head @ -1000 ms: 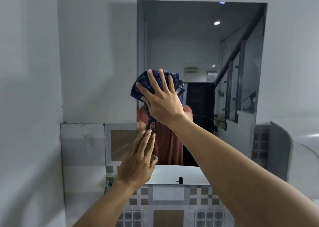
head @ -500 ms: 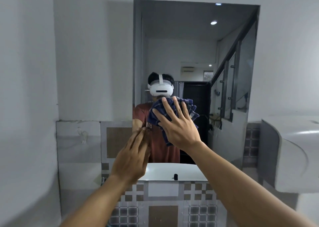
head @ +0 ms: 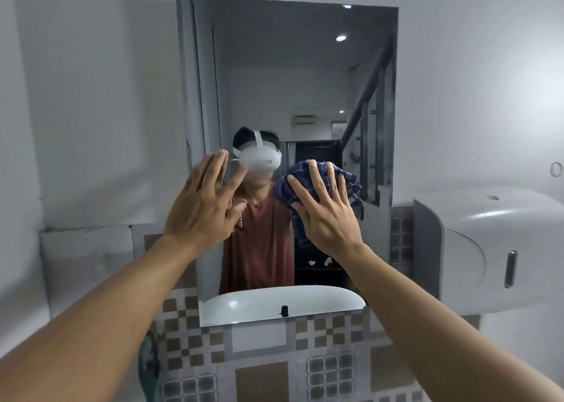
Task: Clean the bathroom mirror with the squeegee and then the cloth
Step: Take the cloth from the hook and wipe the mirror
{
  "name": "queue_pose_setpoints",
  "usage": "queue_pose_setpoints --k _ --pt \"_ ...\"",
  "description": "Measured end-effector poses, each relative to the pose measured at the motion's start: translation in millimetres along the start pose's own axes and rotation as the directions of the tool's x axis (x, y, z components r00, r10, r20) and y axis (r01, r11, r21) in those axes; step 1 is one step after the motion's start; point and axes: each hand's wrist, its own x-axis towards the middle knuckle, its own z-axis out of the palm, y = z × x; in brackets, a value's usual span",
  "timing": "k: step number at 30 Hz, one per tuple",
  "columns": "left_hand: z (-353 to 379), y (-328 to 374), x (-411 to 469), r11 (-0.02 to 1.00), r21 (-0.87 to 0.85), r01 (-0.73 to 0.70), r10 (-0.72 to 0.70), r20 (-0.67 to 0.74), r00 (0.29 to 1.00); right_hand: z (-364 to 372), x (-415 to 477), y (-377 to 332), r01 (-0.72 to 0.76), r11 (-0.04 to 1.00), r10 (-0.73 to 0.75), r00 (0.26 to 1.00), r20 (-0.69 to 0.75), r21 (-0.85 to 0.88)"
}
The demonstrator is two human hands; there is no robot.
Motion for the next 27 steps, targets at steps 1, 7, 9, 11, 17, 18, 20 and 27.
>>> queue_pose_setpoints --k 1,7,9,11,17,18,20,27 --pt "0 0 2 1.0 0.011 0.002 -0.002 0.012 1.0 -2 -1 7 -0.037 0.999 0.038 0.999 -0.02 0.016" --pt "2 2 4 1.0 0.027 0.006 -0.006 0.012 1.0 -5 -8 48 -0.255 0.962 0.265 0.959 -0.105 0.101" --pt "1 2 5 1.0 0.019 0.011 -0.012 0.019 1.0 -4 -13 57 -0.317 0.939 0.333 0.935 -0.123 0.135" --pt "-1 2 6 1.0 0.016 0.014 -0.014 0.019 1.0 0 -20 62 -0.373 0.911 0.397 0.908 -0.131 0.174" --pt "-5 -1 15 1.0 0.0 0.026 -0.026 -0.036 0.999 16 -51 53 -0.43 0.876 0.458 0.884 -0.096 0.216" --pt "-6 -2 17 1.0 0.006 0.028 -0.028 -0.04 0.999 18 -57 50 -0.432 0.87 0.462 0.883 -0.087 0.238" --pt "-8 -4 22 1.0 0.014 0.019 -0.018 -0.03 0.999 22 -69 44 -0.437 0.847 0.477 0.876 -0.071 0.302" --pt "-9 0 23 1.0 0.005 0.002 -0.002 0.019 1.0 32 -75 21 -0.493 0.789 0.552 0.831 -0.069 0.368"
